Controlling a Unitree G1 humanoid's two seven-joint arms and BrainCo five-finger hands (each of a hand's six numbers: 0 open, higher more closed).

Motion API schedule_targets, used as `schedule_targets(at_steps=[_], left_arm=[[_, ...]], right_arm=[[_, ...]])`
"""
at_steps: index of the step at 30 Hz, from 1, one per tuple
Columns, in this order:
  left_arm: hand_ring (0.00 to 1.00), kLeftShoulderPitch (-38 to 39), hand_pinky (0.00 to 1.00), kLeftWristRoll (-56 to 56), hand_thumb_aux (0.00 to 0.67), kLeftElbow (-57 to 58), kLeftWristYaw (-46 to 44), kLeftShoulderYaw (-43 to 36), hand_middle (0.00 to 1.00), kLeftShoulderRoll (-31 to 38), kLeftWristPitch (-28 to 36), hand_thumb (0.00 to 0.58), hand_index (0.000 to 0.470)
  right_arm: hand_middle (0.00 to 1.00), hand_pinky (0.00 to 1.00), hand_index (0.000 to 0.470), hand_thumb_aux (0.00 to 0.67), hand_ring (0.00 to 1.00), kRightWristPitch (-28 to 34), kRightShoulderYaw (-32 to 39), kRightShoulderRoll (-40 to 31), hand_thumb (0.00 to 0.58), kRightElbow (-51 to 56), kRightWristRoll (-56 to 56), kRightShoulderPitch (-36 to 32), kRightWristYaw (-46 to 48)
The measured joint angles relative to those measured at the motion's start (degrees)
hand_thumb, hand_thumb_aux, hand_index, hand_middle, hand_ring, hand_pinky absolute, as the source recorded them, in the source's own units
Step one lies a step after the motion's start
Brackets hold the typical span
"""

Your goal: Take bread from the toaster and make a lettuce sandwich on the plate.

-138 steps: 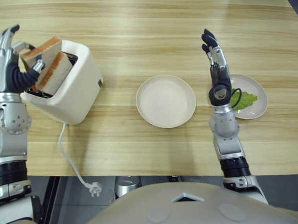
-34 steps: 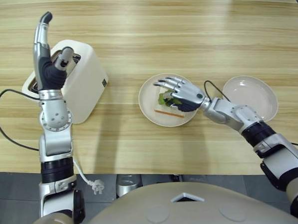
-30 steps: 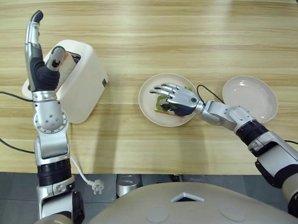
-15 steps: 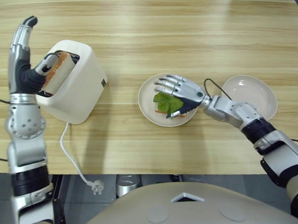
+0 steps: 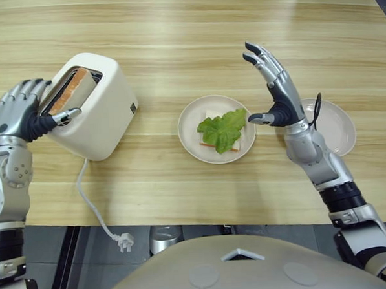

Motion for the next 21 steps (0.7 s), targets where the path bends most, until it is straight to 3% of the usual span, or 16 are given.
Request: schedule_targets(at_steps=[1,2,13,14,21], left_arm=[[0.00,-0.2,0.00,0.0,0.565,0.7,0.0,-0.2,0.00,0.0,0.0,0.566,0.388],[0.00,-0.6,0.00,-0.1,0.670,1.1,0.1,-0.4,0.00,0.2,-0.4,0.580,0.460],[0.02,-1.4,0.02,-3.0,0.670,0.7,5.0,0.1,0.02,-0.6,-5.7,0.580,0.460],[1.00,-1.7,1.00,-3.3,0.670,0.3,5.6,0.2,1.00,-0.9,-6.2,0.580,0.460],[1.00,-6.9,1.00,-7.3,0.670,-3.0,7.7,0.1,1.00,-6.5,-9.2,0.580,0.460]], right_arm=[[0.00,0.00,0.000,0.000,0.00,-0.2,-0.1,0.7,0.000,0.6,-0.3,0.1,-0.3],[0.00,0.00,0.000,0.000,0.00,-0.6,-0.1,1.2,0.000,1.5,-0.7,0.2,-0.6],[0.00,0.00,0.000,0.000,0.00,-2.9,-0.2,3.3,0.000,6.3,-1.6,-1.2,-0.6],[0.00,0.00,0.000,0.000,0.00,-2.9,-0.2,3.3,0.000,6.6,-1.6,-1.4,-0.6],[0.00,0.00,0.000,0.000,0.00,-3.8,-0.6,3.2,0.000,9.1,-2.5,-1.8,-0.8]])
